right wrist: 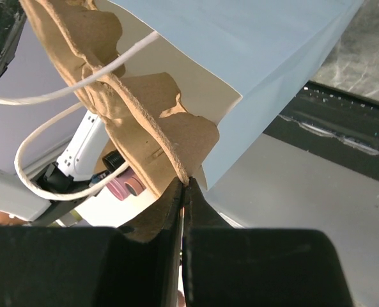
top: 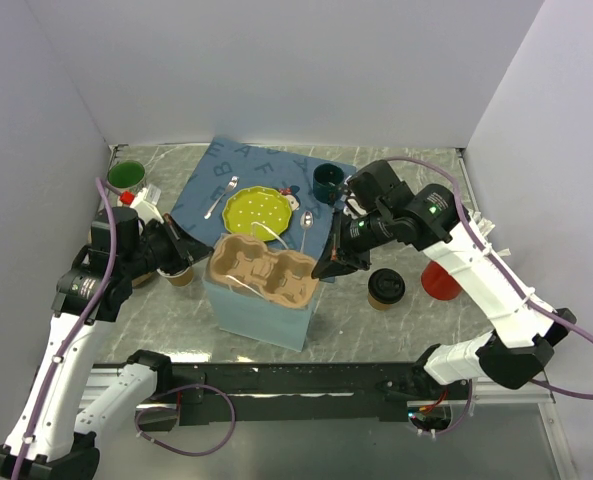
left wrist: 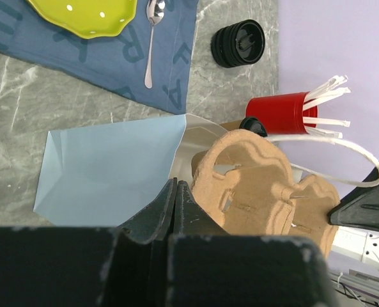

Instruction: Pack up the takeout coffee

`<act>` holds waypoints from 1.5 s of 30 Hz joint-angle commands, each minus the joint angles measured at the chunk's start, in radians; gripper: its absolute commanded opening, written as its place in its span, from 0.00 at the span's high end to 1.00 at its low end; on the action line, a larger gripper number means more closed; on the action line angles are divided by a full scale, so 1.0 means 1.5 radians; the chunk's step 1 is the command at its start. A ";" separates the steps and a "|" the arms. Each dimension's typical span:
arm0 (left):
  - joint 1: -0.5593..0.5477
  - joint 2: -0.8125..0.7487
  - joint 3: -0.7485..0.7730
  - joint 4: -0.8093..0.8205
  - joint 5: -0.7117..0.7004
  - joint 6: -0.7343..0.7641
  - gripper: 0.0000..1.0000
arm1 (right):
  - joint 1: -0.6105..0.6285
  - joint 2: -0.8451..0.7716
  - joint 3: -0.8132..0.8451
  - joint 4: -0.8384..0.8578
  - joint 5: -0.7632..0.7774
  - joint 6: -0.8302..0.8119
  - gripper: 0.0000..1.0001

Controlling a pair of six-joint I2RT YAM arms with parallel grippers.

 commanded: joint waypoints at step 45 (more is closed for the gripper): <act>0.000 0.007 0.064 -0.045 -0.047 0.004 0.84 | -0.003 0.011 0.015 -0.004 0.023 -0.066 0.96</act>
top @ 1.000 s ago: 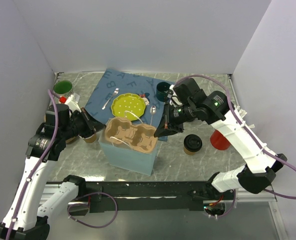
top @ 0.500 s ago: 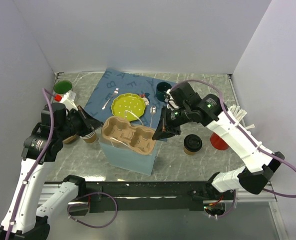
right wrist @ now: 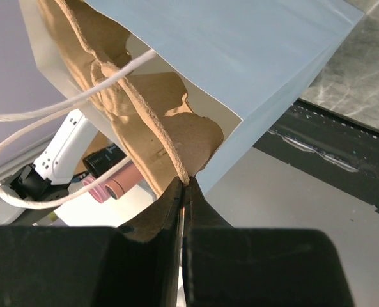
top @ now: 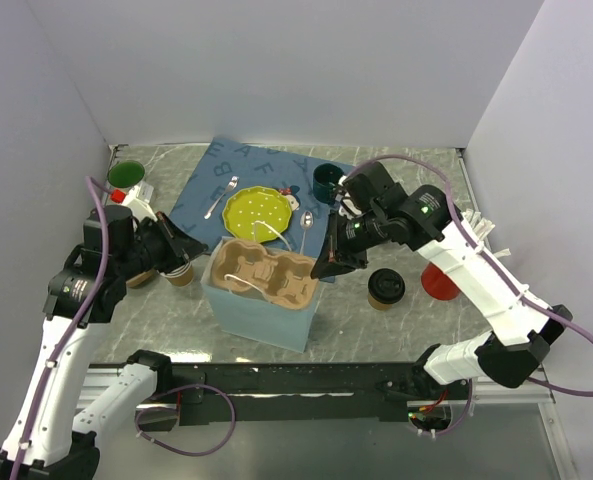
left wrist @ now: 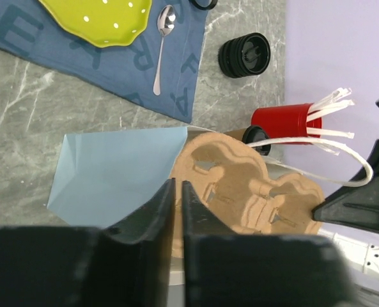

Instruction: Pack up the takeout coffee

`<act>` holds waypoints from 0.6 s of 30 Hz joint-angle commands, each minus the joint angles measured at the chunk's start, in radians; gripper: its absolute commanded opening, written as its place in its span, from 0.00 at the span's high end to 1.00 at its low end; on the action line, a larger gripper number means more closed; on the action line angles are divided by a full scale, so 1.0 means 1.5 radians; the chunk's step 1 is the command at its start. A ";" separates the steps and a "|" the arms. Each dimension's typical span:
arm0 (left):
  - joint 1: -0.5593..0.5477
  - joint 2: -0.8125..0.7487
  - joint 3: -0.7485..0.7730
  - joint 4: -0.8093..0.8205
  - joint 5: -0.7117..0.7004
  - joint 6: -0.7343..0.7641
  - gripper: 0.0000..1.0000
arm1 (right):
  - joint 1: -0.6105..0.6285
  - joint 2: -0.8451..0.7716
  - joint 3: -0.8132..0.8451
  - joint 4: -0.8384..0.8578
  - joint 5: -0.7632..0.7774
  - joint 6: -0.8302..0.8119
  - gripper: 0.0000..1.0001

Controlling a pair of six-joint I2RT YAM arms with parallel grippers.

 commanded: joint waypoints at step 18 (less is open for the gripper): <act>-0.002 0.001 0.009 -0.010 -0.022 0.019 0.60 | -0.003 0.017 0.057 -0.010 -0.019 0.037 0.69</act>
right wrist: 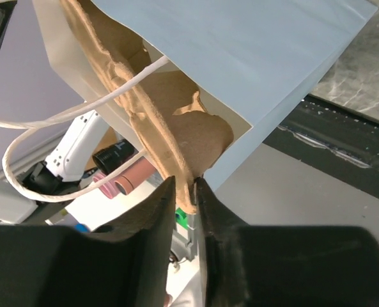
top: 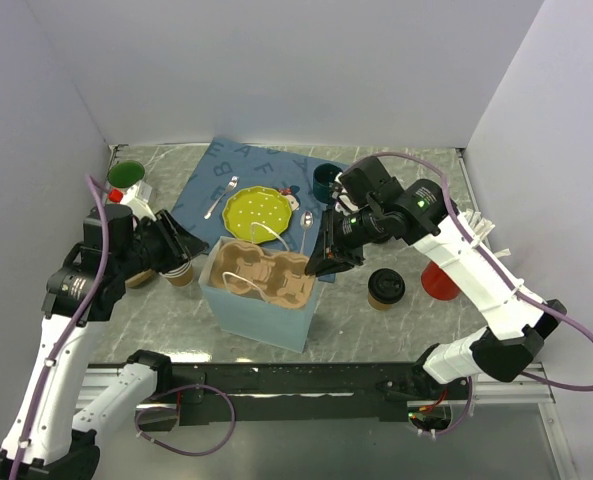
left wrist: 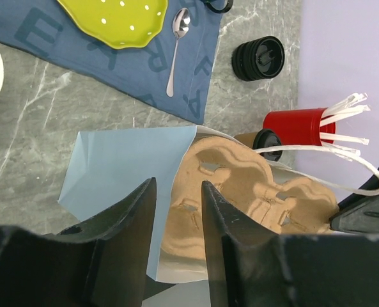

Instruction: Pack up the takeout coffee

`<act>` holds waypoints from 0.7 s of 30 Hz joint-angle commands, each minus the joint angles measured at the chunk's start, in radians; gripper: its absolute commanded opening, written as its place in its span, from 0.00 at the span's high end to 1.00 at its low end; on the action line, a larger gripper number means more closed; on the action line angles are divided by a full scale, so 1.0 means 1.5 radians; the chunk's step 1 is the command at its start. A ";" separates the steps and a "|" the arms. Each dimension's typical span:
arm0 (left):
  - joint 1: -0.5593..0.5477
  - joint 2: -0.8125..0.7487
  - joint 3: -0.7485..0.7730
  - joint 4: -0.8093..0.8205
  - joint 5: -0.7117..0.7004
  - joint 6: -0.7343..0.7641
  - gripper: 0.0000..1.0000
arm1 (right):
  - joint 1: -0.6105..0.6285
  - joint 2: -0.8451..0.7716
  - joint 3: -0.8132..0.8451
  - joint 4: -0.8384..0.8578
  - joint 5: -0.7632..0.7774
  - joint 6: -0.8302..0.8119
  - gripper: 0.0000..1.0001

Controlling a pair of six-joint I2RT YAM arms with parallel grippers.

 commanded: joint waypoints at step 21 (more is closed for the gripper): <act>-0.002 0.002 -0.019 0.026 0.025 0.023 0.45 | -0.003 -0.027 0.085 -0.062 0.060 -0.002 0.66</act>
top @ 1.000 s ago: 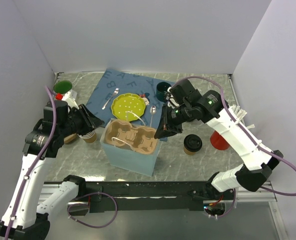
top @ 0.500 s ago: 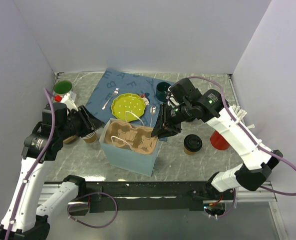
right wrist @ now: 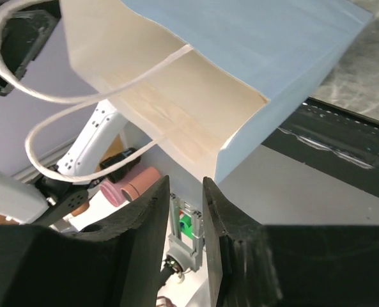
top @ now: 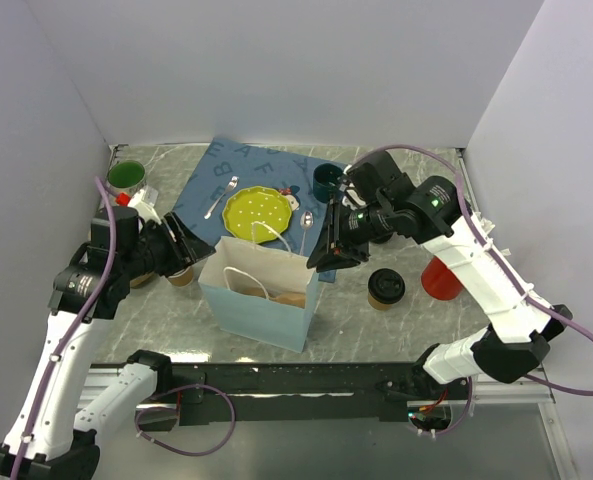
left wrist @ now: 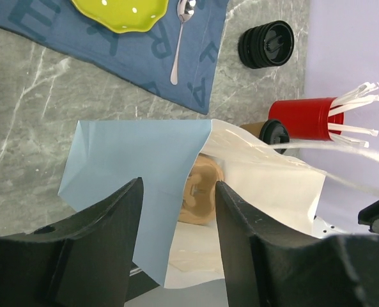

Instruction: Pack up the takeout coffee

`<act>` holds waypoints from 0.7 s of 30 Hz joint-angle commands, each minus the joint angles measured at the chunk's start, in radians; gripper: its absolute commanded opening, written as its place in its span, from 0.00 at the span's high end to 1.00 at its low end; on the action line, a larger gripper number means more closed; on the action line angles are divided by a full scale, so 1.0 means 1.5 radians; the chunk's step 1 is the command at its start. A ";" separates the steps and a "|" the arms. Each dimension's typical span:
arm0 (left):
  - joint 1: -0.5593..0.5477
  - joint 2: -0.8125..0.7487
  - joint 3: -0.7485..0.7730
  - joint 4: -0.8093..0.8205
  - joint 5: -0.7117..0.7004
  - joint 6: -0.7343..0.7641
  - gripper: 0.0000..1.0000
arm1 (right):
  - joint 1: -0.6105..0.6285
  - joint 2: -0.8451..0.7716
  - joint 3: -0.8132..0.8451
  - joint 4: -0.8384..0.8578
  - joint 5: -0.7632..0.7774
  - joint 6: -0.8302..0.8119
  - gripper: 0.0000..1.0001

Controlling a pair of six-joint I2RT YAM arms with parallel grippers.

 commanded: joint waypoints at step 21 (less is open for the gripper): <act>-0.003 0.016 -0.023 -0.006 0.013 0.036 0.54 | 0.128 0.072 0.058 -0.159 0.242 -0.034 0.57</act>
